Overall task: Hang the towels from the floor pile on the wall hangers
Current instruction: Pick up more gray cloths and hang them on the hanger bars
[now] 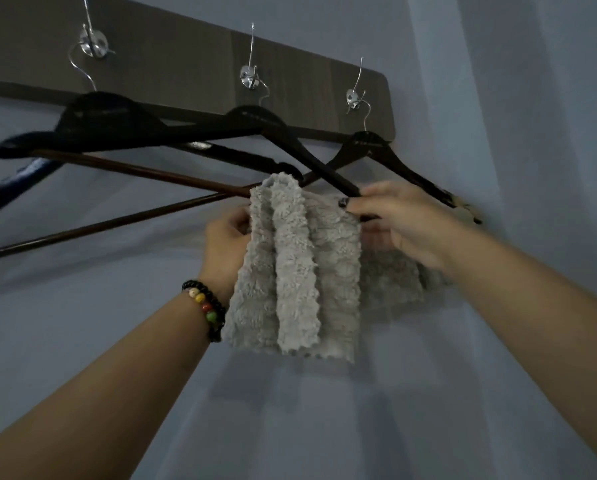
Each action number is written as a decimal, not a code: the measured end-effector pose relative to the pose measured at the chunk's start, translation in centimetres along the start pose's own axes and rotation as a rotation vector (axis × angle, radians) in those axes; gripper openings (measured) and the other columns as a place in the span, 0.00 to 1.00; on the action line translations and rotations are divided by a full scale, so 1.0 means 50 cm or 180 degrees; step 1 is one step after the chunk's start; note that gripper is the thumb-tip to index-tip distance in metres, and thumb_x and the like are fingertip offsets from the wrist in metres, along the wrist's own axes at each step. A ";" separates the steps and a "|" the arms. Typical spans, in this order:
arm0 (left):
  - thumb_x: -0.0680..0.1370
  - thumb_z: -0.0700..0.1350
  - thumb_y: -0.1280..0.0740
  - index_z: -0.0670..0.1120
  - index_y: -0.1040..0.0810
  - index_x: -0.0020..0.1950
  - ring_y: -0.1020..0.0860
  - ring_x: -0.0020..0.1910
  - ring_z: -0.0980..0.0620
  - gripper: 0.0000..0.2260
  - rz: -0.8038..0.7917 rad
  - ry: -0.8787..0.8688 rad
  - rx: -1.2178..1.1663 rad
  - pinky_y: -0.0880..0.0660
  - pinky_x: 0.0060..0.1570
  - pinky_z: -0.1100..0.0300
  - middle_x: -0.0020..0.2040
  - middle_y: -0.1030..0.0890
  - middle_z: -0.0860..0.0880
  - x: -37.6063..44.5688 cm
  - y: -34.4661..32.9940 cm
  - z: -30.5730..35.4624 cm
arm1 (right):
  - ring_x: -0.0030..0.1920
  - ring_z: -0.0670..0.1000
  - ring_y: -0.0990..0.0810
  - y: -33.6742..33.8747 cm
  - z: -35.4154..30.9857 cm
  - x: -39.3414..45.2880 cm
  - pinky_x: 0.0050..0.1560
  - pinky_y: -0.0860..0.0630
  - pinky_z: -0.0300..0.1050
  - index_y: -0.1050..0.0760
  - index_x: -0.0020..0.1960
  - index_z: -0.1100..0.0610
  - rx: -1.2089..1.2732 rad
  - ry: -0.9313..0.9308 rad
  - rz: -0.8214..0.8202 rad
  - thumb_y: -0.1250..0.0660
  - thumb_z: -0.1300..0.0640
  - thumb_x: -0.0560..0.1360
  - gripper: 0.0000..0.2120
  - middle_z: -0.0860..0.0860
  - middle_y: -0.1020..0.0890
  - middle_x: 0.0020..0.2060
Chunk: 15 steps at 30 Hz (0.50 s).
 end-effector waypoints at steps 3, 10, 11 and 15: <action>0.79 0.33 0.39 0.44 0.26 0.39 0.26 0.28 0.64 0.12 0.0130 0.0321 -0.0170 0.29 0.32 0.71 0.35 0.26 0.49 -0.014 0.011 -0.031 | 0.35 0.49 0.17 0.004 0.045 -0.042 0.35 0.20 0.42 0.27 0.55 0.60 0.0724 0.0019 0.0280 0.28 0.62 0.73 0.14 0.55 0.17 0.42; 0.68 0.51 0.23 0.47 0.27 0.45 0.22 0.45 0.50 0.16 -0.0017 0.0689 0.0077 0.23 0.46 0.55 0.47 0.21 0.42 -0.063 -0.003 -0.102 | 0.46 0.54 0.15 -0.078 0.069 -0.062 0.47 0.18 0.49 0.20 0.54 0.60 0.0766 -0.0590 -0.0339 0.34 0.58 0.77 0.09 0.56 0.14 0.46; 0.72 0.44 0.26 0.46 0.26 0.46 0.21 0.41 0.55 0.09 -0.0077 0.0505 -0.0045 0.22 0.43 0.58 0.45 0.21 0.45 -0.058 -0.013 -0.084 | 0.47 0.55 0.15 -0.067 0.058 -0.056 0.49 0.18 0.51 0.20 0.55 0.61 0.0632 -0.0484 -0.0201 0.35 0.59 0.77 0.09 0.57 0.15 0.47; 0.76 0.38 0.31 0.45 0.21 0.43 0.18 0.36 0.53 0.04 -0.0180 0.0482 -0.0307 0.21 0.36 0.60 0.38 0.16 0.50 -0.053 -0.038 -0.049 | 0.43 0.57 0.15 0.013 0.020 -0.026 0.46 0.18 0.51 0.19 0.50 0.66 0.0282 -0.0121 0.0459 0.33 0.62 0.75 0.08 0.60 0.15 0.43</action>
Point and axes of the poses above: each hand's wrist, its own x-axis towards the middle knuckle, its own y-axis out of the back of the hand, z = x × y, the point moved 10 cm from there along x, towards the middle knuckle
